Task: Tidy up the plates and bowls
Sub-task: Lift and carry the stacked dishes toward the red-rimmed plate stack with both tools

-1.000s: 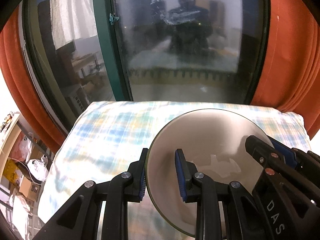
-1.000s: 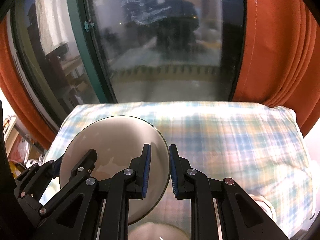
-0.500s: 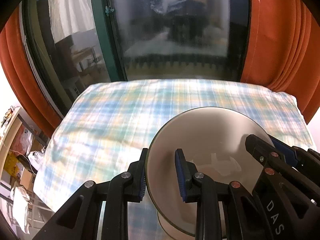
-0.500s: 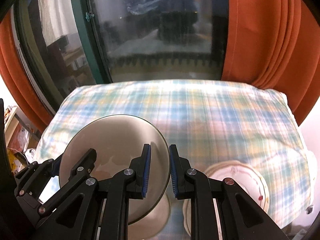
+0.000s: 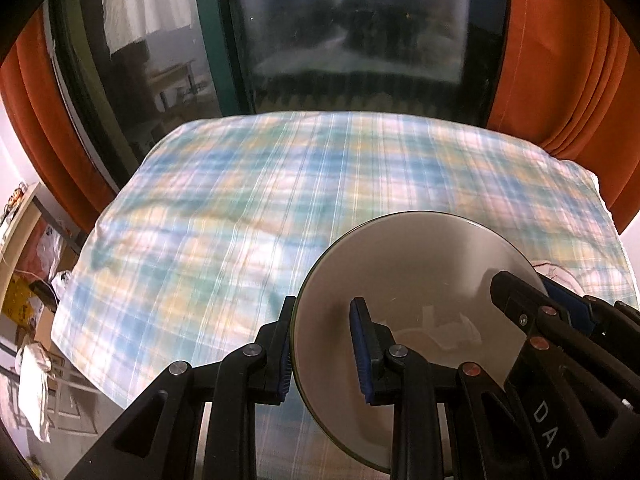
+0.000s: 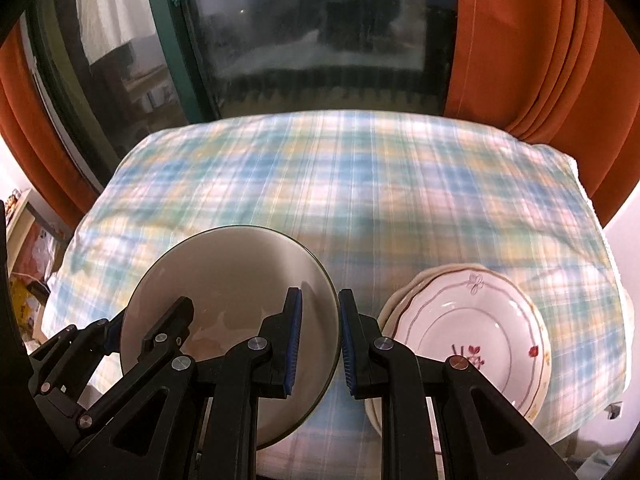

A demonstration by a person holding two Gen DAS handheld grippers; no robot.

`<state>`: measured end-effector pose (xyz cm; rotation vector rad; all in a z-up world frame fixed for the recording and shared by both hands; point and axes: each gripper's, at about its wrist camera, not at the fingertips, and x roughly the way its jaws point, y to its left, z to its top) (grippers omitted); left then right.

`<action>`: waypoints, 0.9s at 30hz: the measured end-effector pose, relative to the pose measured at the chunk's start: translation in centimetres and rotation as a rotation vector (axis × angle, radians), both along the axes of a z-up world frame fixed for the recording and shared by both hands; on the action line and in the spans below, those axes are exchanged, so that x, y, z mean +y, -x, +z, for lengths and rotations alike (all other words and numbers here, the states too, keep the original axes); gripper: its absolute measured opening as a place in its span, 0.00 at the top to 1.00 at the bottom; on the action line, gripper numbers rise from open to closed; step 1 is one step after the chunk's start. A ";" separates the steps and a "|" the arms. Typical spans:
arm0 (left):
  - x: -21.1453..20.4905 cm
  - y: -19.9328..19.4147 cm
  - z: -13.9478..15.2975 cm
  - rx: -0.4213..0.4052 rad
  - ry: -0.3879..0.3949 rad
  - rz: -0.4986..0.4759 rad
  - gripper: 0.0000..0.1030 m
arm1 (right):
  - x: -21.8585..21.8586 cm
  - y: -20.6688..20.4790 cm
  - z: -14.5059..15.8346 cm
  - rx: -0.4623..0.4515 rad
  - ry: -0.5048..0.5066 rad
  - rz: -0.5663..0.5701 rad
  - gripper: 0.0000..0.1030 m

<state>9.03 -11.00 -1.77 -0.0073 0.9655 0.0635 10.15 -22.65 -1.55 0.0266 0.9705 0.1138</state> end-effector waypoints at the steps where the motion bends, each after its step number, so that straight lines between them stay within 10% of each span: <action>1: 0.1 0.0 -0.2 0.005 0.000 0.003 0.77 | 0.1 0.0 -0.2 0.006 0.000 0.003 0.79; 27: 0.3 -0.7 -3.7 0.103 0.023 0.004 0.77 | 0.6 -1.0 -3.5 0.056 0.031 0.015 0.79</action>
